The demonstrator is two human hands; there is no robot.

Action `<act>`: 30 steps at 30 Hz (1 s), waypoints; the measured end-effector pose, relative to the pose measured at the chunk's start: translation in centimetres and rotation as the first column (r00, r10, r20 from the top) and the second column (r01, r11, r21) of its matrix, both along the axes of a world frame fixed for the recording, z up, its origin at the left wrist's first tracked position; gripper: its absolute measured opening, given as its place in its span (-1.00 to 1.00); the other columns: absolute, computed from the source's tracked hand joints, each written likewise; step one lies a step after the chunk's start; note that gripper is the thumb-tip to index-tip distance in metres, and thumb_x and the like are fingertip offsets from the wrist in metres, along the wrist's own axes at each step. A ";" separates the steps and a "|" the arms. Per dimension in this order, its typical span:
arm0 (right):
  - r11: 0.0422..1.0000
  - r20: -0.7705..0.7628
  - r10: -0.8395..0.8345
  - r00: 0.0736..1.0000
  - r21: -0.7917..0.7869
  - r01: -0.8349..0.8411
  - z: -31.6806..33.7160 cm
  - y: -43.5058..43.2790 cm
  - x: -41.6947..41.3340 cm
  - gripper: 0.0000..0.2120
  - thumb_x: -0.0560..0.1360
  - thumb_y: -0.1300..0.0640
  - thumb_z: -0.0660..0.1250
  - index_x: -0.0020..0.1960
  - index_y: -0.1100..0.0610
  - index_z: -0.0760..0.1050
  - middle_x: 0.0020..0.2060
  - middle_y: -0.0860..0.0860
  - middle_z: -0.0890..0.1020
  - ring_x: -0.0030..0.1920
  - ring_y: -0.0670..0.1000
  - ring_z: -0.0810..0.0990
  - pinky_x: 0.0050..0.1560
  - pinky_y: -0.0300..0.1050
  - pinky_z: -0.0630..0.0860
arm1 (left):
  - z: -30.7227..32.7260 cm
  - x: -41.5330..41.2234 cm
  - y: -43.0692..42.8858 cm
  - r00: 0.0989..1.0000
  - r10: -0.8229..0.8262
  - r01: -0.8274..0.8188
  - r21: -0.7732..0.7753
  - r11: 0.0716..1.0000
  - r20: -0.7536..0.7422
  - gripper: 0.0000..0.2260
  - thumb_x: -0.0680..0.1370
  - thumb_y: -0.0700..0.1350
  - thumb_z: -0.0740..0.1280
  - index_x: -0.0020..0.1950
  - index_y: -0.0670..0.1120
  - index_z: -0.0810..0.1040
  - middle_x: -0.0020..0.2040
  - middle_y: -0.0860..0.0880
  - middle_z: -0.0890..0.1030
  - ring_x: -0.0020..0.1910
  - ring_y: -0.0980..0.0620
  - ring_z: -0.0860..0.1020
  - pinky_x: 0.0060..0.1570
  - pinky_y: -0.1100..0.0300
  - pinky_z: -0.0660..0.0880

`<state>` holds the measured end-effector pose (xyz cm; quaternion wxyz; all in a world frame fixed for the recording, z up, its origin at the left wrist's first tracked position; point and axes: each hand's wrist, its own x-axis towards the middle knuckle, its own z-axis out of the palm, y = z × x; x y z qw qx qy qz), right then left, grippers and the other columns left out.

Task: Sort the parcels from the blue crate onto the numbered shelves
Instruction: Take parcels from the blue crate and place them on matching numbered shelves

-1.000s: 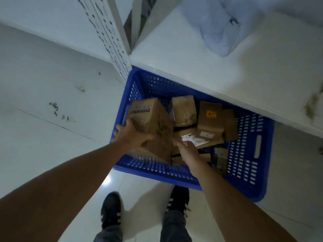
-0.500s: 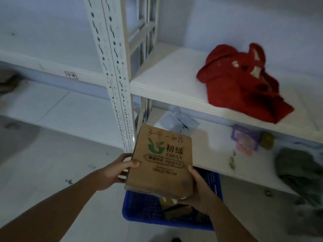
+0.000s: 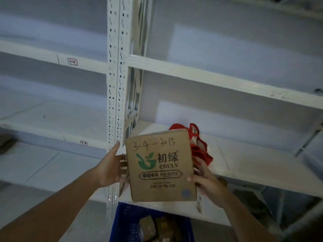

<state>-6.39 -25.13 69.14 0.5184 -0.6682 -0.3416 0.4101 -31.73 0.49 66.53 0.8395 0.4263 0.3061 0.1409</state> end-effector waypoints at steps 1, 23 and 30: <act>1.000 0.041 0.009 0.999 0.028 -0.010 1.7 -0.9 -0.3 -0.18 0.36 0.19 0.60 0.48 -0.25 0.34 0.36 -0.06 0.57 0.40 0.06 0.52 0.37 0.28 0.49 | 2.3 0.3 -0.7 1.000 0.017 -0.017 0.039 0.999 0.008 -0.19 0.46 0.50 0.18 0.36 -0.14 0.55 0.31 -0.28 0.57 0.32 -0.36 0.52 0.10 -0.35 0.54; 0.872 -0.008 -0.272 0.962 0.421 0.250 15.8 -10.9 -8.7 -0.43 0.41 0.14 0.46 0.38 -0.15 0.45 0.23 -0.05 0.66 0.10 -0.01 0.70 -0.08 0.01 0.66 | 18.5 -1.3 -13.1 0.988 -0.066 0.001 0.417 0.909 0.140 -0.47 0.40 0.16 0.51 0.30 -0.02 0.55 0.19 -0.12 0.66 0.07 -0.17 0.63 0.06 -0.14 0.60; 0.832 -0.035 -0.274 0.961 0.493 0.255 17.9 -9.1 -10.6 -0.56 0.52 0.22 0.44 0.37 0.00 0.55 0.30 -0.05 0.64 0.31 -0.01 0.60 0.13 -0.14 0.56 | 17.6 -2.4 -12.3 0.964 -0.012 -0.080 0.331 0.940 0.265 -0.70 0.53 -0.08 0.44 0.26 -0.01 0.57 0.13 -0.19 0.71 -0.02 -0.18 0.71 0.00 -0.05 0.64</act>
